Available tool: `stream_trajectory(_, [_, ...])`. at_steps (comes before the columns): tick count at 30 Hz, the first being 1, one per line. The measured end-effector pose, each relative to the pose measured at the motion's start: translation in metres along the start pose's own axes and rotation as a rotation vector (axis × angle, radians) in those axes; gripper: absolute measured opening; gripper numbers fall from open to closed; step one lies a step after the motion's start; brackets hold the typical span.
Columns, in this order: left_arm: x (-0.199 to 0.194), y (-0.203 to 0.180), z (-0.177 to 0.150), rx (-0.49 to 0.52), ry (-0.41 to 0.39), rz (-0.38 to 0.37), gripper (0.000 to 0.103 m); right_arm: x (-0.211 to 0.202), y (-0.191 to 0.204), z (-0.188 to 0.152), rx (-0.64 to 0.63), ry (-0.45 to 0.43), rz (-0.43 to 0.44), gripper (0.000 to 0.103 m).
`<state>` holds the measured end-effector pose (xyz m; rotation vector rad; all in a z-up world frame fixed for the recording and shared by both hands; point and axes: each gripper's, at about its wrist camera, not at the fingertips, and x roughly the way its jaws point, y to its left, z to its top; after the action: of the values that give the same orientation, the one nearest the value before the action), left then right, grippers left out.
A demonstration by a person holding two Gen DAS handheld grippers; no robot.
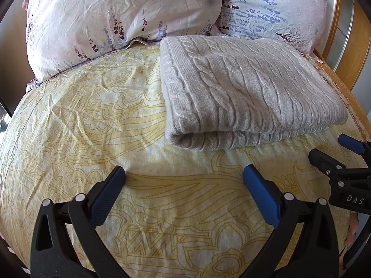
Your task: Fold small clothes
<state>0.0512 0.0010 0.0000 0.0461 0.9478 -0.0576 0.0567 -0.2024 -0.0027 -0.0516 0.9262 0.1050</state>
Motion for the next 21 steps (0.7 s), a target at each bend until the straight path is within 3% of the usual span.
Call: stream_trajectory(21, [0.001, 0.000, 0.001, -0.004, -0.001, 0.003, 0.101, 0.007, 0.000, 0.011, 0.009, -0.007, -0.013, 0.102])
